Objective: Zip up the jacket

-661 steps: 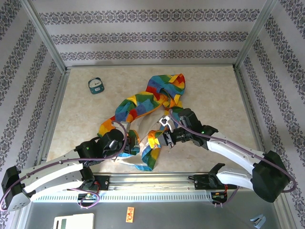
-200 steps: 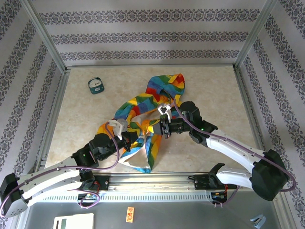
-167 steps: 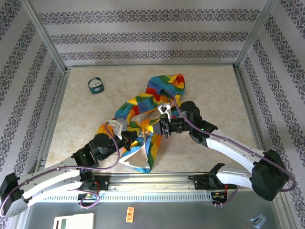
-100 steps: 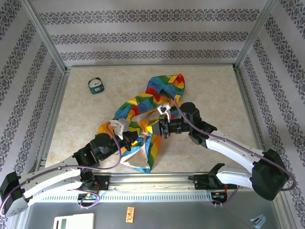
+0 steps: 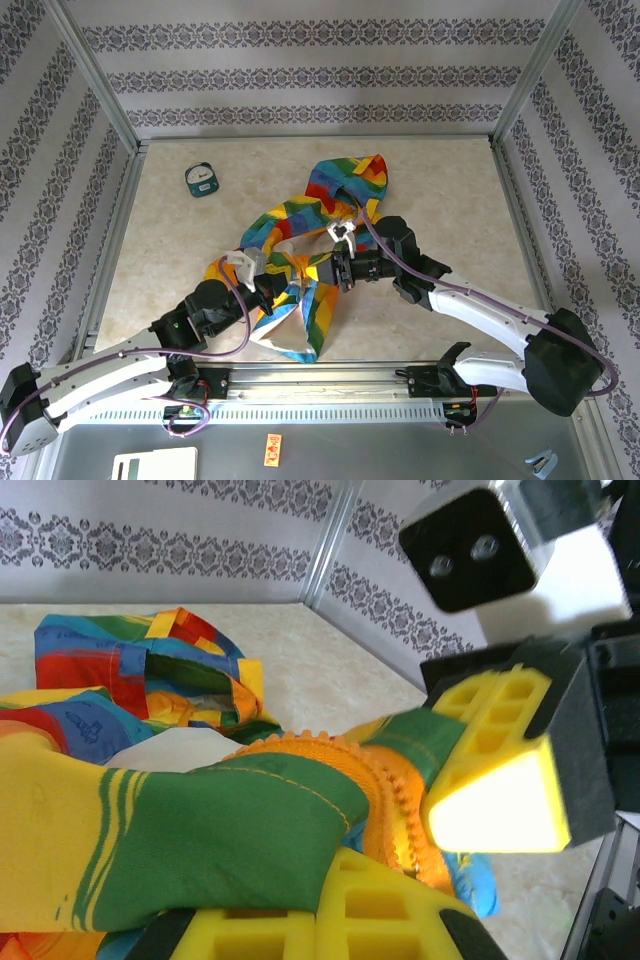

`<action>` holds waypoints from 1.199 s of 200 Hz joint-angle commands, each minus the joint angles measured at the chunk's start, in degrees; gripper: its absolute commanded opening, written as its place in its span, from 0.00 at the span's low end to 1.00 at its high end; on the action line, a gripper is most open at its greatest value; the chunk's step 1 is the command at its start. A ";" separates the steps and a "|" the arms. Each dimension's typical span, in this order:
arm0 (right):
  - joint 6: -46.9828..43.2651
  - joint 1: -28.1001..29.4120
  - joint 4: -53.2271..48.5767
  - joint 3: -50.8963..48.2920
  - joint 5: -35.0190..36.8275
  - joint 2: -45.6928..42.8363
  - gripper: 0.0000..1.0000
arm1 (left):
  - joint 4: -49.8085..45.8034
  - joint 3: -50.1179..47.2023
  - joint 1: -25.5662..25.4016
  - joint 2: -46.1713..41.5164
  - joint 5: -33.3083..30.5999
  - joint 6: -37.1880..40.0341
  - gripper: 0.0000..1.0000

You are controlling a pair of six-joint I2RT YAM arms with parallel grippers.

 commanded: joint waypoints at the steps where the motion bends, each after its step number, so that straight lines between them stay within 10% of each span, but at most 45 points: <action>1: -0.46 0.66 2.82 -0.27 -1.45 0.48 0.00 | 4.70 0.03 0.67 -1.50 -0.13 0.40 0.00; 95: -0.34 -0.14 1.51 -0.69 -0.81 -1.15 0.00 | 0.32 -0.90 0.67 -2.68 -1.90 0.91 0.00; 198: -1.85 1.05 -3.72 -5.31 3.75 2.56 0.00 | -36.76 6.45 0.67 10.61 0.96 -16.46 0.00; 240: -2.88 1.34 -3.07 -6.14 3.64 4.35 0.00 | -40.70 10.24 1.24 9.71 1.77 -22.68 0.42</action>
